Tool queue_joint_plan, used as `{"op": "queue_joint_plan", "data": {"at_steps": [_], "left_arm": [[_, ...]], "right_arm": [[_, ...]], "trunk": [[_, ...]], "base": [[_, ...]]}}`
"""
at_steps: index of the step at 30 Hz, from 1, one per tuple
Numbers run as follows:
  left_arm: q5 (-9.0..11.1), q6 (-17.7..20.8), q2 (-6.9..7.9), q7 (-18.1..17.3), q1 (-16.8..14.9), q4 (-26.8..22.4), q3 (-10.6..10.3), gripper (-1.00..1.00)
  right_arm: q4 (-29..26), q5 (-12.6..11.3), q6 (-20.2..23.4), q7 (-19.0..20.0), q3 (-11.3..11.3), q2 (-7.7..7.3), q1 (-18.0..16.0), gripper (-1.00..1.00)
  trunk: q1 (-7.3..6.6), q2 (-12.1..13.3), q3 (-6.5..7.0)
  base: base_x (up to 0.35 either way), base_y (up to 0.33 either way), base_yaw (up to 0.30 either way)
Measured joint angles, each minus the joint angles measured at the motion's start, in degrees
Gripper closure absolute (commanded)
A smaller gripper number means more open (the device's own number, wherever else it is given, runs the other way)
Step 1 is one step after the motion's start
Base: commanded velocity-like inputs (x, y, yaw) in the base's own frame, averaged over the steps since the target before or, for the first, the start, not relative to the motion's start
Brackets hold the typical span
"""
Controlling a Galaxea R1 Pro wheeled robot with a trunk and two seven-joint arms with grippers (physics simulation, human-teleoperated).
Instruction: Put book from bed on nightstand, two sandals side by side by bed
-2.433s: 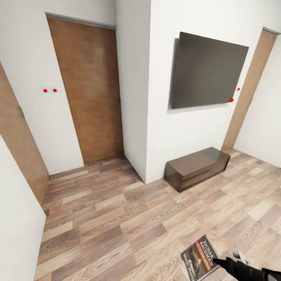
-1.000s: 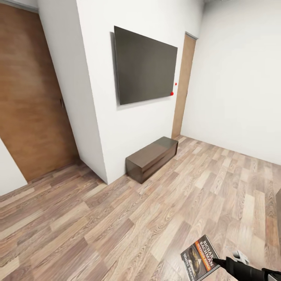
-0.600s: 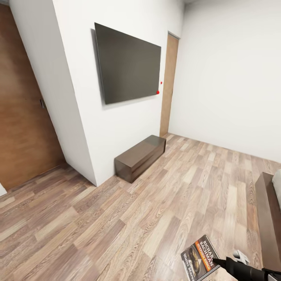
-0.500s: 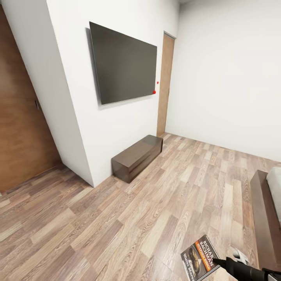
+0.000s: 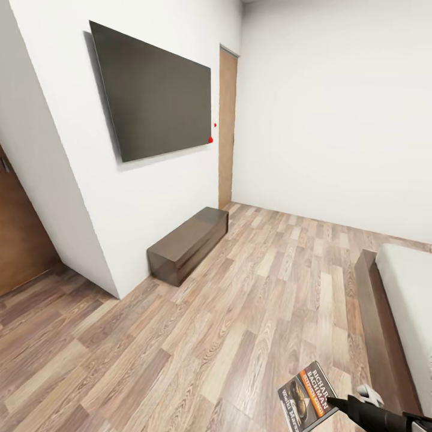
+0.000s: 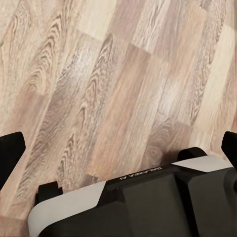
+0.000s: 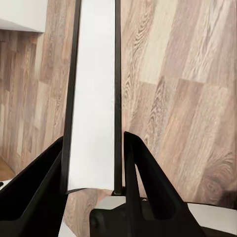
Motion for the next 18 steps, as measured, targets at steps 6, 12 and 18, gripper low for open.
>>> {"op": "queue_joint_plan", "data": {"at_steps": [6, 12, 18], "left_arm": [[0.0, 0.0, 0.00, 0.0, 0.0, 0.0, 0.0, -1.00], [-0.1, 0.0, 0.00, 0.0, 0.0, 0.0, 0.0, -1.00], [-0.1, 0.0, 0.00, 0.0, 0.0, 0.0, 0.0, -1.00]], "right_arm": [[0.0, 0.0, 0.0, 0.0, 0.0, 0.00, 0.0, 1.00], [0.0, 0.0, 0.0, 0.0, 0.0, 0.00, 0.0, 1.00], [0.0, 0.0, 0.0, 0.0, 0.0, 0.00, 0.0, 1.00]], "trunk": [[0.03, 0.0, -0.19], [0.03, 0.0, -0.38], [0.03, 0.0, -0.57]], "base": [[0.131, 0.000, -0.250], [0.007, 0.000, -0.248], [0.000, 0.000, -0.248]]}}
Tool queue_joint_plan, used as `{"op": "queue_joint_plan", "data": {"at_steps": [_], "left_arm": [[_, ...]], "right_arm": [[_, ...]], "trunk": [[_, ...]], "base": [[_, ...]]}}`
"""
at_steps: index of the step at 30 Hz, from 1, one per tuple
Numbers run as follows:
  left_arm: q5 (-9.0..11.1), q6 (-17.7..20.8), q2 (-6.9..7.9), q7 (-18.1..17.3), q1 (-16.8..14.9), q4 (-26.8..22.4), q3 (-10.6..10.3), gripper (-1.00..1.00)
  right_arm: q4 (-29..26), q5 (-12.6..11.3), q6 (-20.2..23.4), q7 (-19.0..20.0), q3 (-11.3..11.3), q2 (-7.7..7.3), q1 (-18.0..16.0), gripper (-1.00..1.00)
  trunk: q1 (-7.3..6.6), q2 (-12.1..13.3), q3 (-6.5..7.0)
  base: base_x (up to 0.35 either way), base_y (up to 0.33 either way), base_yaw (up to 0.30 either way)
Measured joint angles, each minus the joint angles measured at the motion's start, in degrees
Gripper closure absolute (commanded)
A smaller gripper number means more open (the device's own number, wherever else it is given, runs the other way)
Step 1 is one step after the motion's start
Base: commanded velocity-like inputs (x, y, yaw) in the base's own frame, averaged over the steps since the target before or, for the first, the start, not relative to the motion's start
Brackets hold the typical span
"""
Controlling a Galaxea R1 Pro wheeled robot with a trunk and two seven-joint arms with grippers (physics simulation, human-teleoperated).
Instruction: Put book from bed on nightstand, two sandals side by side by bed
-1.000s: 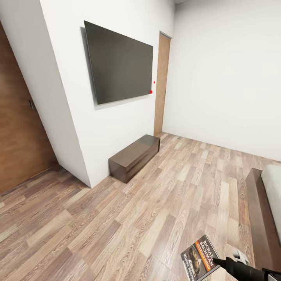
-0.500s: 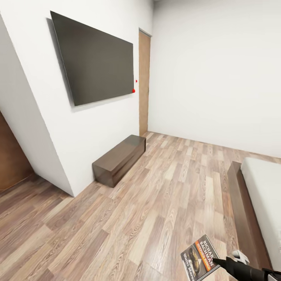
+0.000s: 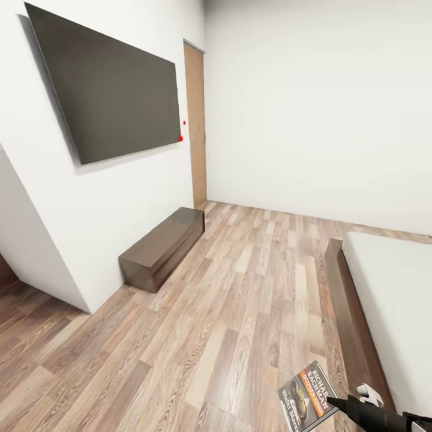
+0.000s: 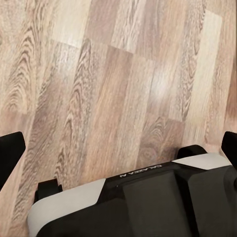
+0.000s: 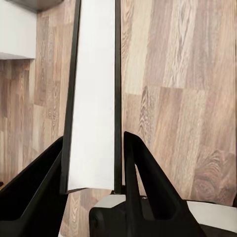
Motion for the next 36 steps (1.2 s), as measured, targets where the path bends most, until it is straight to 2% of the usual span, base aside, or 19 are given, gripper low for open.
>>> {"op": "queue_joint_plan", "data": {"at_steps": [36], "left_arm": [[-0.2, 0.0, -0.35, 0.0, 0.0, 0.0, 0.0, -1.00]], "right_arm": [[0.1, 0.0, 0.0, 0.0, -0.1, 0.00, 0.0, 1.00]], "trunk": [[0.00, 0.0, -1.14]], "base": [[0.000, 0.000, -0.239]]}}
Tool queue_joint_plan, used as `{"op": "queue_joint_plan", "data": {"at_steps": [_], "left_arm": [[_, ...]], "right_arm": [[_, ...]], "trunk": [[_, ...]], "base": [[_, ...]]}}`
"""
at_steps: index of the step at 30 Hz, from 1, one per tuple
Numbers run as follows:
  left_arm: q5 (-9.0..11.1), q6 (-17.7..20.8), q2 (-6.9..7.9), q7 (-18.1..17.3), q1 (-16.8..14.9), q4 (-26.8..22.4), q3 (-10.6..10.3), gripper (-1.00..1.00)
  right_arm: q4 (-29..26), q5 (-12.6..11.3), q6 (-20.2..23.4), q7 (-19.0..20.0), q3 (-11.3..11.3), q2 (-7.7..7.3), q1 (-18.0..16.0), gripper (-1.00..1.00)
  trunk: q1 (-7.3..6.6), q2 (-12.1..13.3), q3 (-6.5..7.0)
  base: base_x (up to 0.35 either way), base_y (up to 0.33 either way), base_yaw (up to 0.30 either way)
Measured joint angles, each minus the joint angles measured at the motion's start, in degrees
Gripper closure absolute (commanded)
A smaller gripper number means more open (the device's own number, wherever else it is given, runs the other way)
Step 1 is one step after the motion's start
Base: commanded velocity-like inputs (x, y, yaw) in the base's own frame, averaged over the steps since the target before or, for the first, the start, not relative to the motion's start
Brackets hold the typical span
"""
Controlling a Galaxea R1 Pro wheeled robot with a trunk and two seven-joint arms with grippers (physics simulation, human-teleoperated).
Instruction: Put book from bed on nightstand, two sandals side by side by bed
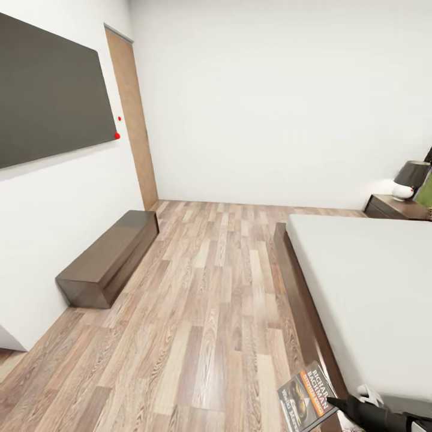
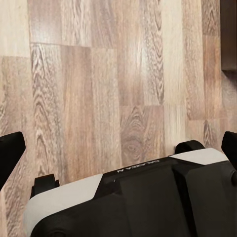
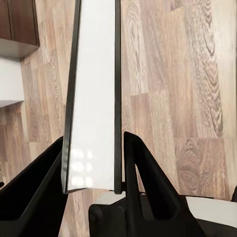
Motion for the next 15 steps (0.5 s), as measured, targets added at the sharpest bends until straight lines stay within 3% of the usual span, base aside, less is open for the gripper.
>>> {"op": "queue_joint_plan", "data": {"at_steps": [15], "left_arm": [[0.0, 0.0, 0.00, 0.0, 0.0, 0.0, 0.0, -1.00]], "right_arm": [[0.0, 0.0, 0.0, 0.0, -0.2, 0.01, 0.0, 1.00]], "trunk": [[0.00, 0.0, -0.05]], "base": [[0.000, 0.000, -0.027]]}}
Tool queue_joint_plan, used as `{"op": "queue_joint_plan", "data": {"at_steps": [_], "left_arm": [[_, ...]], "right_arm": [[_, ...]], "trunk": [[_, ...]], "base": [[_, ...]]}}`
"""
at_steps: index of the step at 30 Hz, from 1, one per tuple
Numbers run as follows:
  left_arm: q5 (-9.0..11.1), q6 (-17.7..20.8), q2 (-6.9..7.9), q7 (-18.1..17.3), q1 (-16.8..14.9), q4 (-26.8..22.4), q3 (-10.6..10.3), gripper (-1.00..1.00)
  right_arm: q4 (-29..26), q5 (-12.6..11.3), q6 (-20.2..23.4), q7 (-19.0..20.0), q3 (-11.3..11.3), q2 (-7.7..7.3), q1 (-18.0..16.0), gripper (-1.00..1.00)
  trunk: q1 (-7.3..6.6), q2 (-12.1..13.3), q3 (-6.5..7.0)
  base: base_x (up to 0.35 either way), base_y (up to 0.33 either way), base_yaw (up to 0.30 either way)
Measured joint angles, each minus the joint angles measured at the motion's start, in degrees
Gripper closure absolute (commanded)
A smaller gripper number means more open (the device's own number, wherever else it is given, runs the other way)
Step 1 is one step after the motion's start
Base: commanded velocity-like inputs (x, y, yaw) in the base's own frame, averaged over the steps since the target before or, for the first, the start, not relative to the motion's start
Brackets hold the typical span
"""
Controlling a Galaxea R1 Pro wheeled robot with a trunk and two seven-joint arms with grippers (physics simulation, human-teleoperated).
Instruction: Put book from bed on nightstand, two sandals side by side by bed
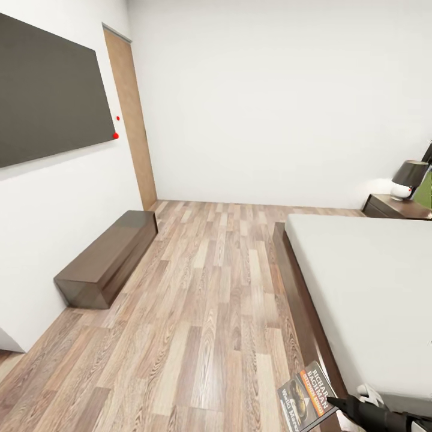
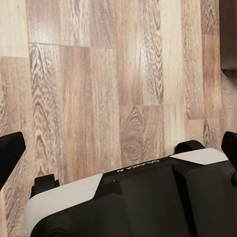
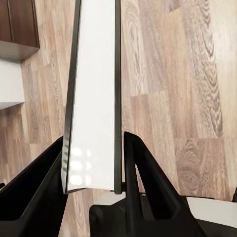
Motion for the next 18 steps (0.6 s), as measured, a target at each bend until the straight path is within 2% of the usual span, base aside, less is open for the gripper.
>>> {"op": "queue_joint_plan", "data": {"at_steps": [13, 18], "left_arm": [[0.0, 0.0, -0.01, 0.0, 0.0, 0.0, 0.0, -1.00], [0.0, 0.0, 0.00, 0.0, 0.0, 0.0, 0.0, -1.00]], "right_arm": [[0.0, 0.0, 0.0, 0.0, 0.1, -0.01, 0.0, 1.00], [0.0, 0.0, 0.0, 0.0, 0.0, 0.00, 0.0, 1.00]], "trunk": [[0.00, 0.0, 0.00], [0.00, 0.0, 0.00]], "base": [[0.000, 0.000, -0.269], [0.000, 0.000, -0.081]]}}
